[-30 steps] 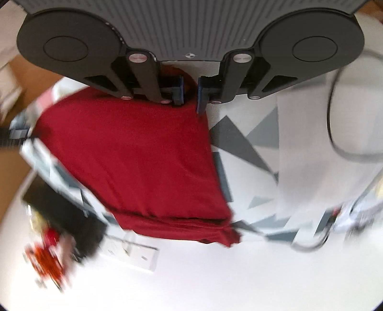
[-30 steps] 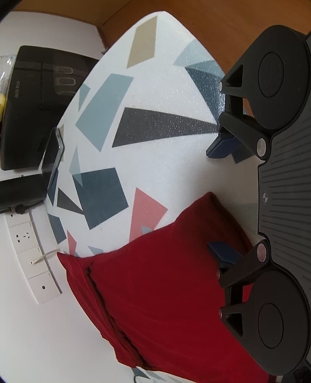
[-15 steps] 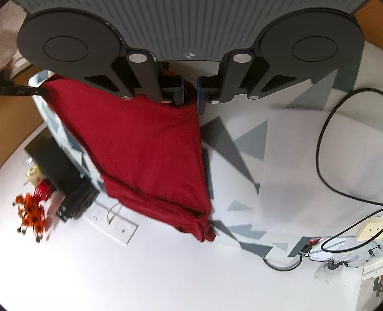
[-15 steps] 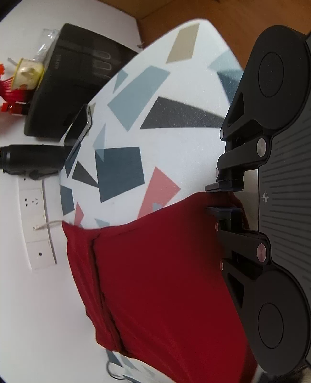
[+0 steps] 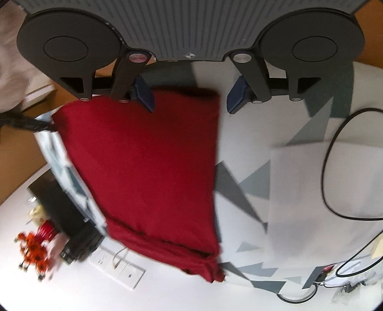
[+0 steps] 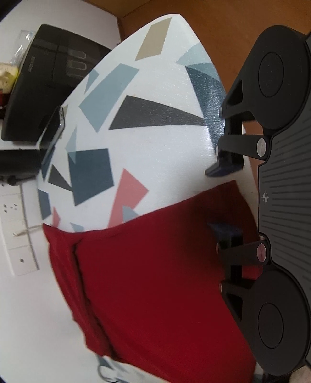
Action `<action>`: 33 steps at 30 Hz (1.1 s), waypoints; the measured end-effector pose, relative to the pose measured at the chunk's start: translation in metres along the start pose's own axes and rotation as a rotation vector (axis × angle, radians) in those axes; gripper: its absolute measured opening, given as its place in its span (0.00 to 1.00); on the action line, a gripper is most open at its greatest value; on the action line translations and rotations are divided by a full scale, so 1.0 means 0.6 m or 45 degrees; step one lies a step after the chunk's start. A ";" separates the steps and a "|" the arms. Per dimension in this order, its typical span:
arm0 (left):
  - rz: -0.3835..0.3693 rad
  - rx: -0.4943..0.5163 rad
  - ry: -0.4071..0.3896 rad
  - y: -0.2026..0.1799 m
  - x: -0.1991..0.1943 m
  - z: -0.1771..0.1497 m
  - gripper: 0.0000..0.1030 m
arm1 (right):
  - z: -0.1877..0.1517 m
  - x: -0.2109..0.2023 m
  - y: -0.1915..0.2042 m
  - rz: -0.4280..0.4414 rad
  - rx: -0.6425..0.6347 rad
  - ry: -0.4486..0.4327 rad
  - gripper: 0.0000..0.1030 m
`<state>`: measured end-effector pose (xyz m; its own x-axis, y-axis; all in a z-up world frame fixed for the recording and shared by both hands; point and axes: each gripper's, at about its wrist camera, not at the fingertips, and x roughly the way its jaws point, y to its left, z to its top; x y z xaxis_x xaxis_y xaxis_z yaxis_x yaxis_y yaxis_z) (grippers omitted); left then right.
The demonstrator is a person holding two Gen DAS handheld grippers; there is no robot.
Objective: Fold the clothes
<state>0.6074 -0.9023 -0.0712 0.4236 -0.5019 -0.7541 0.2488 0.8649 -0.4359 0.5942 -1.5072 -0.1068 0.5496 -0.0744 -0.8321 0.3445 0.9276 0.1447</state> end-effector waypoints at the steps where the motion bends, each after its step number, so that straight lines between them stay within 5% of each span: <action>1: -0.030 -0.030 -0.010 0.001 -0.002 0.006 0.70 | 0.002 -0.001 -0.001 0.007 0.012 -0.012 0.48; 4: -0.059 -0.093 -0.010 0.007 0.018 0.021 0.73 | 0.007 -0.001 -0.004 0.024 0.042 -0.038 0.51; 11: 0.143 0.067 0.061 -0.019 0.074 0.025 0.75 | 0.002 0.023 0.002 0.010 0.032 -0.022 0.51; 15: 0.191 0.086 0.095 -0.031 0.087 0.025 0.99 | -0.001 0.027 0.007 0.000 -0.003 -0.039 0.52; 26: 0.401 0.268 0.182 -0.077 0.121 0.023 0.99 | -0.012 0.041 0.036 -0.044 -0.124 -0.083 0.64; 31: 0.477 0.282 0.141 -0.082 0.130 0.022 1.00 | -0.009 0.051 0.046 -0.063 -0.141 -0.090 0.77; 33: 0.486 0.268 0.128 -0.080 0.133 0.029 1.00 | -0.008 0.056 0.050 -0.067 -0.146 -0.087 0.91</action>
<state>0.6443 -0.9839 -0.1021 0.4354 -0.1350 -0.8900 0.2671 0.9635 -0.0155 0.6194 -1.4800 -0.1327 0.5850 -0.1449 -0.7980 0.2870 0.9572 0.0366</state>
